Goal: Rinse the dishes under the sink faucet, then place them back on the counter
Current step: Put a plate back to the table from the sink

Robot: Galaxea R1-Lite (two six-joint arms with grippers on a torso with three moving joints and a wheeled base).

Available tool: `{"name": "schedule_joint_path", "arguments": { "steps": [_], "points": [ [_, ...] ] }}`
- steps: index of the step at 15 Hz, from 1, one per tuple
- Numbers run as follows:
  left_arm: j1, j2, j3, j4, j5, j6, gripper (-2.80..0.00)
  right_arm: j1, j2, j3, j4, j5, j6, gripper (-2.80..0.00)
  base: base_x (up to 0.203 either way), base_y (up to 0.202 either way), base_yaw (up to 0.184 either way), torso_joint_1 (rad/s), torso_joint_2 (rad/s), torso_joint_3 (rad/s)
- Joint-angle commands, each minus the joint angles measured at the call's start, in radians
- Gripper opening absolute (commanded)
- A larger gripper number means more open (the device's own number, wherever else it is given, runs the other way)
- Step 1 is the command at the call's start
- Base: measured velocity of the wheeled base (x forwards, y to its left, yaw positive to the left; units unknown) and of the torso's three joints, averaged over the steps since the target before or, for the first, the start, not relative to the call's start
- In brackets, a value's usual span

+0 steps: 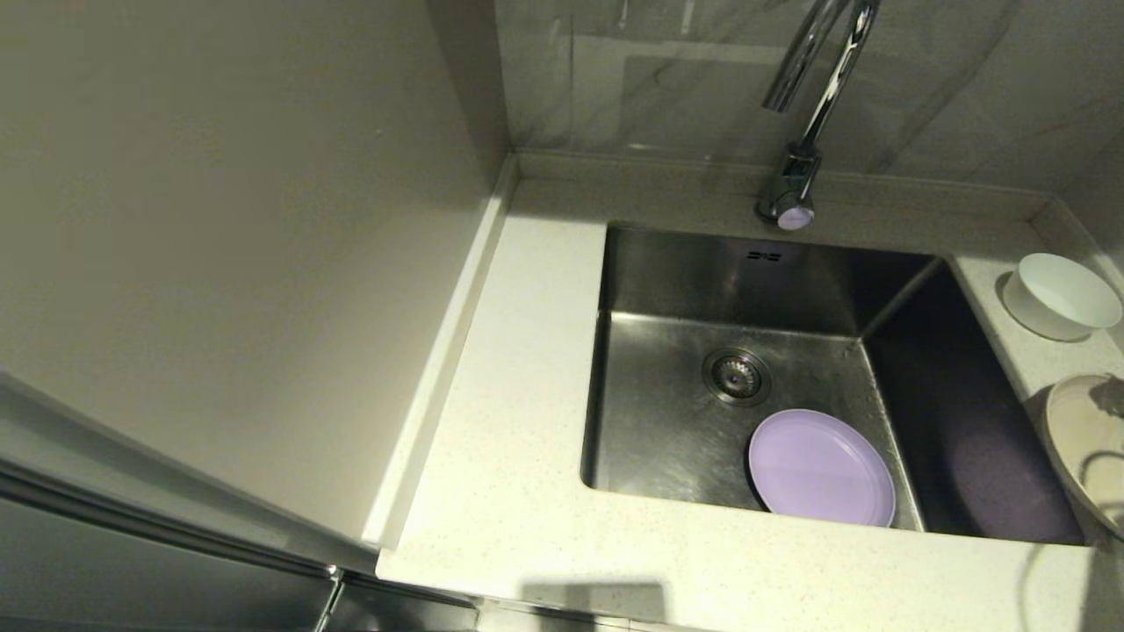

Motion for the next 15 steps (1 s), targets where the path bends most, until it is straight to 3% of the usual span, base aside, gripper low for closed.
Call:
{"name": "schedule_joint_path", "arguments": {
  "steps": [1,5,8,11,15],
  "points": [
    [0.0,-0.003,0.0,-0.001,0.001,-0.001,-2.8,0.009,0.01,-0.011,0.001,0.002,-0.004,0.0,0.0,0.0,0.0,0.0,0.0,0.0],
    [0.0,-0.003,0.0,-0.001,0.001,-0.001,-2.8,0.038,-0.009,-0.019,0.002,0.01,0.049,0.0,0.0,0.0,0.0,0.0,0.0,0.0],
    [0.0,-0.003,0.0,-0.001,0.001,0.001,-2.8,0.118,-0.095,0.017,0.01,0.023,0.105,0.0,0.0,0.0,0.0,0.0,0.0,0.0],
    [0.0,-0.003,0.0,-0.001,0.001,-0.001,-2.8,0.269,-0.178,0.109,-0.026,0.076,0.108,0.0,0.0,0.0,0.0,0.0,0.0,0.0],
    [0.0,-0.003,0.0,-0.001,0.001,-0.001,-2.8,0.52,-0.237,0.193,-0.083,0.05,0.127,0.0,0.0,0.0,0.0,0.0,0.0,0.0]
  ]
}}
